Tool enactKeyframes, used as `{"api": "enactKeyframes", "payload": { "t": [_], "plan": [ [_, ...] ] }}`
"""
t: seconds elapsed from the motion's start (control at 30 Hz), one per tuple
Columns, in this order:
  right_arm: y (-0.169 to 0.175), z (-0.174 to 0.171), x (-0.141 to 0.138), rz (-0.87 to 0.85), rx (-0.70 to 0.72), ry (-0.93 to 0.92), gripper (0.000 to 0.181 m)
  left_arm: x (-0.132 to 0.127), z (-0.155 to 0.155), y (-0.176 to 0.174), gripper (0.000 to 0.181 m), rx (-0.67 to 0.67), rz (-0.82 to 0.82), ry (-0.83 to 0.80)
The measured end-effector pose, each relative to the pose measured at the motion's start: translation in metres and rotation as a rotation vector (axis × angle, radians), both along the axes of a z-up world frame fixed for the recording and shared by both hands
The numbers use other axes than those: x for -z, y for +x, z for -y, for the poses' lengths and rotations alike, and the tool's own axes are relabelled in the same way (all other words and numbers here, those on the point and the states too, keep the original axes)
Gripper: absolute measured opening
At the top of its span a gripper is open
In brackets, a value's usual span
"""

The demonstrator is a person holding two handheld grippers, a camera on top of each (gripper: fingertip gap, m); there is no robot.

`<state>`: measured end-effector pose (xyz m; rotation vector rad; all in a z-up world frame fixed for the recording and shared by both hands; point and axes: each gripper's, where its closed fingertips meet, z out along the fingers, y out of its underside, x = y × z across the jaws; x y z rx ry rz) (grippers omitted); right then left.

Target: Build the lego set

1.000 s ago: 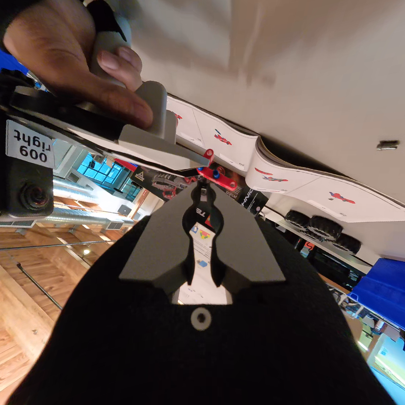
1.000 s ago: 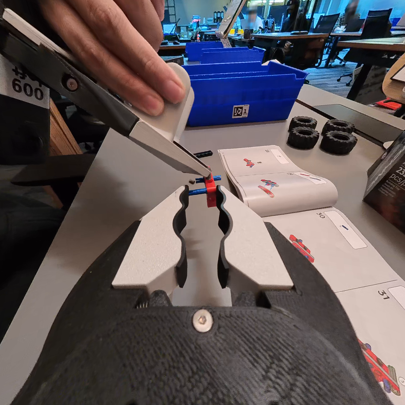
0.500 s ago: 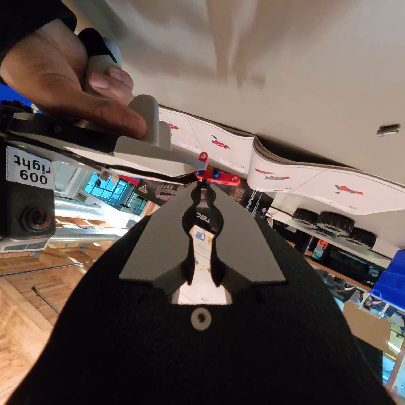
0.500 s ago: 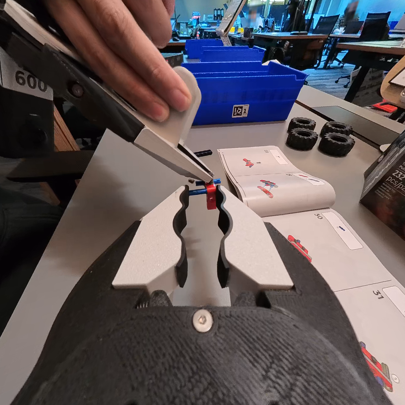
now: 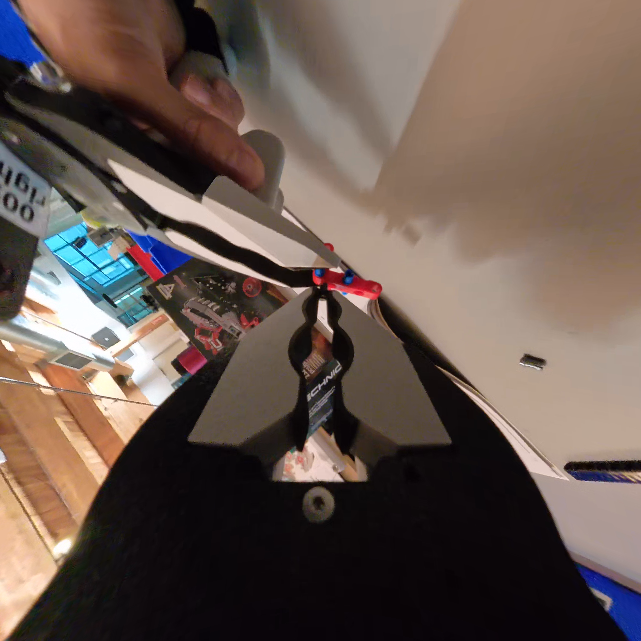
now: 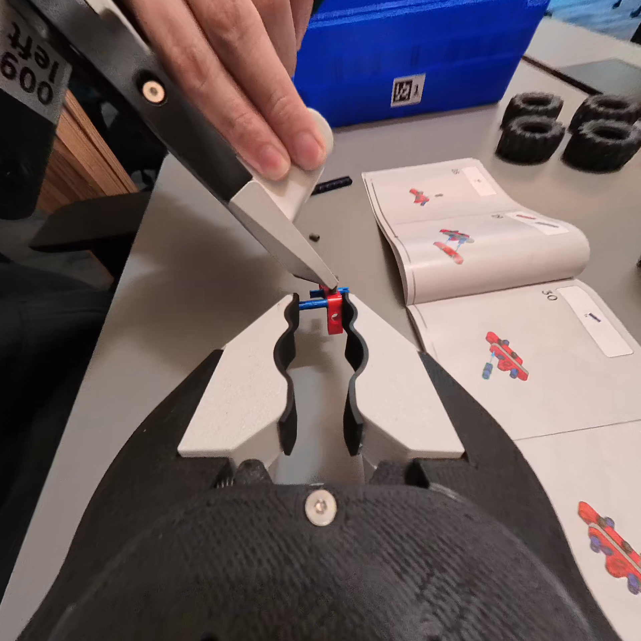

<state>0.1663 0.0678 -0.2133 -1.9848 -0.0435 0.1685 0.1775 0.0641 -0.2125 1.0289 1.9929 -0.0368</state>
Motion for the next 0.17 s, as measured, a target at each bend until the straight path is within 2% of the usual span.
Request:
{"api": "enactKeyframes", "payload": {
  "t": [0.17],
  "plan": [
    [0.0020, 0.0028, 0.0137, -0.004, 0.010, -0.089, 0.022, 0.0126, 0.0033, 0.0006, 0.002, 0.055, 0.009, 0.026]
  ]
}}
